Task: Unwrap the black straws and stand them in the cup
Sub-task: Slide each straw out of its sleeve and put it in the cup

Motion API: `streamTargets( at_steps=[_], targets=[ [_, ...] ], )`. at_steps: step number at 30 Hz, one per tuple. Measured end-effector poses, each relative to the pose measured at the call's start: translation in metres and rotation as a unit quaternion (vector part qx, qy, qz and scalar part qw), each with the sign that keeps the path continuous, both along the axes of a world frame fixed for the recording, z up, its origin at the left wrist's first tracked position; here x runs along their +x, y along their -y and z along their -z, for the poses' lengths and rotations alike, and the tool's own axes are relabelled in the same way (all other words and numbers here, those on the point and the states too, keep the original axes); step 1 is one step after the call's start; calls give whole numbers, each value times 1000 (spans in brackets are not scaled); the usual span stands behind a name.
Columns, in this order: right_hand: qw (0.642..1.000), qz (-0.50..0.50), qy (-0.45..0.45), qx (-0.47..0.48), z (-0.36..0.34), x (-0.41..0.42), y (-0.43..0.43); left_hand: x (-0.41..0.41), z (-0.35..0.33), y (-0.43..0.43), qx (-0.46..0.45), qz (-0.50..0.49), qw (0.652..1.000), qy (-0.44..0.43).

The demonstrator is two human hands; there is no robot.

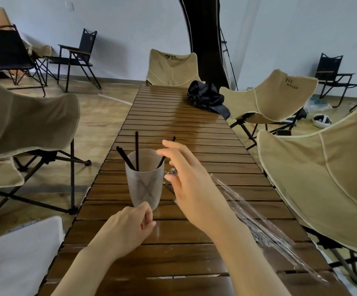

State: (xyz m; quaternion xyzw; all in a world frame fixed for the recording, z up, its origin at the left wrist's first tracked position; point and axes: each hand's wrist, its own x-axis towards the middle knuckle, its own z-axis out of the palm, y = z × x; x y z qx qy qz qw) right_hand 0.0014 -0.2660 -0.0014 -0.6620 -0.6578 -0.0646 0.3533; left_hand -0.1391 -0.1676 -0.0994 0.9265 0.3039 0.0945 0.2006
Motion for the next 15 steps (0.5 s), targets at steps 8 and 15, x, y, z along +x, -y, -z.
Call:
streamTargets(
  at_steps=[8, 15],
  targets=[
    [974, 181, -55, -123, 27, 48, 13, 2, -3, 2, -3, 13, 1000, -11],
    [892, 202, -20, -403, 76, 51, 30, 9, -4, 8, -4, 16, 1000, -6]
  ],
)
